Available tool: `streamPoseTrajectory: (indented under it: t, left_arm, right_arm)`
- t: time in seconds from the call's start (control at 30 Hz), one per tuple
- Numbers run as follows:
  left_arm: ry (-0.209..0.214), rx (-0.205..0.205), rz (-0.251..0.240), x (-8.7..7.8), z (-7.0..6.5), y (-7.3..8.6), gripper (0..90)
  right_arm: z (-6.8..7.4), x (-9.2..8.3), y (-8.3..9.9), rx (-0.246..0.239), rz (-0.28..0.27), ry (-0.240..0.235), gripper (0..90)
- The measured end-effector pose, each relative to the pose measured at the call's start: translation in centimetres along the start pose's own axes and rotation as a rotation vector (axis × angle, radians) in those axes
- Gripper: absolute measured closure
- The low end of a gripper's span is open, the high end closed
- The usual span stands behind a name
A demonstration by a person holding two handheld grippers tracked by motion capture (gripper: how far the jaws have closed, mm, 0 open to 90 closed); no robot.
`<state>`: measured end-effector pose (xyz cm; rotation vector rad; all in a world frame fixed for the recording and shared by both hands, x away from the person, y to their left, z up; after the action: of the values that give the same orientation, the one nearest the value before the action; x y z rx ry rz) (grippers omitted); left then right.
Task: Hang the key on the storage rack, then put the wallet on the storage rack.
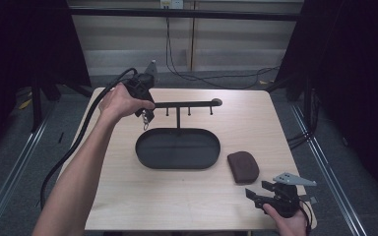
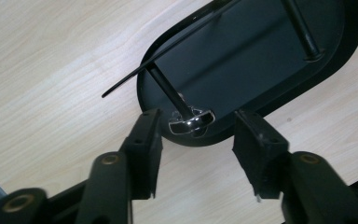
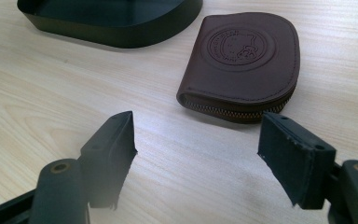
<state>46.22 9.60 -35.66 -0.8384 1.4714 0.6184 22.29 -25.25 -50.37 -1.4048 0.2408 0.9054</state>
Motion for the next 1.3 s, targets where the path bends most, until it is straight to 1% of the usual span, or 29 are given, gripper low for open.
streamPoseTrajectory:
  t: [0.03, 0.07, 0.13, 0.23, 0.37, 0.4, 0.43, 0.5, 0.53, 0.6, 0.63, 0.67, 0.7, 0.73, 0.8, 0.83, 0.87, 0.93, 0.97, 1.03, 1.07, 1.1, 1.13, 1.17, 1.2, 1.23, 1.27, 1.3]
  left_arm:
    - [0.003, 0.006, -0.004, -0.1, 0.0, 0.1, 51.4]
    - [0.019, 0.015, -0.01, -0.2, -0.1, 0.2, 50.0]
    - [0.024, 0.015, -0.024, -0.5, 0.0, 0.6, 45.7]
    - [0.024, 0.01, -0.046, -0.8, 0.5, 1.1, 44.2]
    - [0.05, 0.009, -0.079, -1.0, 1.0, 2.2, 39.5]
    - [0.043, 0.011, -0.086, -1.0, 1.2, 2.4, 39.5]
    - [0.032, 0.002, -0.099, -1.0, 1.5, 2.8, 38.8]
    - [0.031, -0.014, -0.117, -0.9, 1.8, 3.3, 32.3]
    - [0.031, -0.011, -0.125, -0.8, 1.9, 3.6, 30.4]
    - [0.037, -0.007, -0.141, -0.8, 2.1, 4.1, 29.9]
    - [0.037, -0.007, -0.141, -0.8, 2.1, 4.1, 28.8]
    - [0.041, -0.01, -0.156, -0.8, 2.3, 4.5, 28.8]
    - [0.045, -0.017, -0.175, -0.8, 2.6, 5.0, 25.5]
    - [0.047, -0.019, -0.181, -0.8, 2.7, 5.3, 24.6]
    - [0.053, -0.006, -0.194, -0.9, 2.9, 5.9, 22.8]
    - [0.075, 0.001, -0.21, -0.9, 2.9, 6.3, 20.1]
    - [0.082, 0.0, -0.219, -1.0, 3.0, 6.8, 18.9]
    - [0.079, 0.007, -0.244, -1.1, 3.2, 7.4, 18.5]
    - [0.089, 0.015, -0.257, -1.2, 3.3, 7.8, 18.3]
    - [0.112, 0.012, -0.287, -1.2, 3.6, 8.7, 18.1]
    - [0.118, 0.02, -0.293, -1.1, 3.7, 9.0, 17.9]
    - [0.125, 0.044, -0.296, -1.1, 3.9, 9.4, 17.9]
    - [0.129, 0.029, -0.305, -1.0, 4.2, 9.8, 17.9]
    - [0.129, 0.024, -0.312, -0.9, 4.4, 10.0, 17.9]
    - [0.127, 0.023, -0.323, -0.8, 4.5, 10.4, 17.9]
    - [0.127, 0.023, -0.323, -0.8, 4.5, 10.4, 17.7]
    - [0.135, 0.026, -0.327, -0.6, 4.6, 10.8, 17.7]
    - [0.129, 0.026, -0.345, -0.3, 4.6, 11.3, 17.9]
  right_arm:
    - [0.0, 0.0, 0.0, 0.0, 0.0, 0.0, 27.4]
    - [0.0, 0.0, 0.0, 0.001, 0.001, 0.0, 27.4]
    - [0.0, 0.1, 0.0, 0.002, 0.003, 0.002, 27.4]
    - [0.0, 0.1, 0.0, 0.0, 0.004, 0.002, 27.4]
    - [-0.1, 0.1, -0.1, 0.008, 0.001, 0.003, 27.4]
    - [-0.1, 0.2, -0.1, 0.009, 0.002, 0.003, 27.3]
    - [-0.1, 0.2, -0.1, 0.01, 0.003, 0.002, 27.4]
    - [-0.1, 0.2, -0.1, 0.007, 0.004, 0.0, 27.3]
    - [0.0, 0.3, -0.1, 0.002, 0.006, 0.0, 27.4]
    - [0.0, 0.2, -0.1, 0.002, 0.007, 0.003, 27.4]
    - [0.0, 0.2, -0.1, 0.002, 0.007, 0.003, 27.4]
    - [0.0, 0.2, -0.1, 0.002, 0.005, 0.004, 27.4]
    - [-0.1, 0.2, -0.1, 0.008, 0.004, 0.005, 27.4]
    - [-0.1, 0.2, -0.1, 0.008, 0.004, 0.005, 27.3]
    - [0.0, 0.1, 0.0, 0.004, 0.005, 0.006, 27.4]
    - [0.0, 0.1, 0.0, 0.004, 0.005, 0.006, 27.4]
    - [0.0, 0.2, 0.0, 0.002, 0.007, 0.006, 27.4]
    - [0.0, 0.2, 0.0, 0.005, 0.006, 0.007, 27.4]
    - [0.0, 0.2, 0.0, 0.005, 0.006, 0.007, 27.4]
    - [0.0, 0.2, -0.1, 0.004, 0.005, 0.006, 27.4]
    - [0.0, 0.3, -0.1, 0.007, 0.008, 0.007, 27.4]
    - [0.0, 0.4, -0.1, 0.005, 0.01, 0.006, 27.4]
    - [0.0, 0.4, -0.1, 0.006, 0.012, 0.004, 27.4]
    - [0.0, 0.4, -0.1, 0.007, 0.011, 0.005, 27.4]
    - [0.0, 0.4, -0.1, 0.007, 0.012, 0.005, 27.4]
    - [0.0, 0.4, -0.1, 0.007, 0.012, 0.005, 27.4]
    - [-0.1, 0.4, -0.1, 0.009, 0.012, 0.006, 27.4]
    - [-0.1, 0.4, -0.2, 0.014, 0.007, 0.007, 27.4]
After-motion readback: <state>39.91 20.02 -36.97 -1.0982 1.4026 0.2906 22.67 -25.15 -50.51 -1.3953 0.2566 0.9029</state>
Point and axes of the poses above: each handheld gripper's, and its own axes: x roughly forward along the jaws, y roughly out of its underside, z roughly to its left, the point moved 6 cm from there along x, roughly forward along the jaws
